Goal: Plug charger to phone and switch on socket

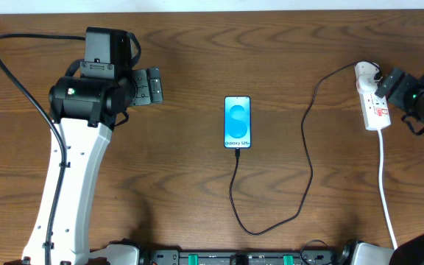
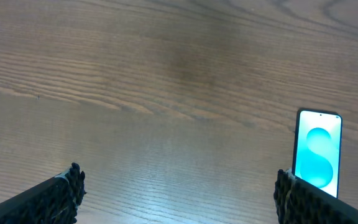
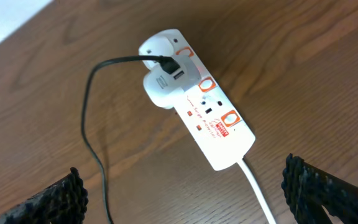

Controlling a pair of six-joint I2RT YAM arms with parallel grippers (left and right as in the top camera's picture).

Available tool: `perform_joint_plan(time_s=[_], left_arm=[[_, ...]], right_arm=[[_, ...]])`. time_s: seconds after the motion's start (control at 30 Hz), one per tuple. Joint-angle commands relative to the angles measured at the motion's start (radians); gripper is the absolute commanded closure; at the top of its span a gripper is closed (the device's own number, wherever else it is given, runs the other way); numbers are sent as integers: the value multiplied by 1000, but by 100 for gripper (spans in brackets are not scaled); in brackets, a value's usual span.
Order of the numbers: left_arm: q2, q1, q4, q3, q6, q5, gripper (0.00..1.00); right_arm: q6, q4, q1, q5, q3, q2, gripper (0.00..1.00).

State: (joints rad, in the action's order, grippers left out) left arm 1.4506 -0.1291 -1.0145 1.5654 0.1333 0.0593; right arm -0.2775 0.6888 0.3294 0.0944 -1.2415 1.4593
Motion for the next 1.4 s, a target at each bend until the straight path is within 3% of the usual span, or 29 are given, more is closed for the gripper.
perform_joint_plan(time_s=[0.0,1.07,1.37], left_arm=[[0,-2,-2,6,-6,16,2],[0,0,-6,6,-6,65,2],[-83,0,31,-21,-5,64,2]], right_arm=[[-17,4,-4,12,-1,-10,1],[-17,4,-3,12,-1,-8,1],[-17,4,-3,12,-1,-8,1]])
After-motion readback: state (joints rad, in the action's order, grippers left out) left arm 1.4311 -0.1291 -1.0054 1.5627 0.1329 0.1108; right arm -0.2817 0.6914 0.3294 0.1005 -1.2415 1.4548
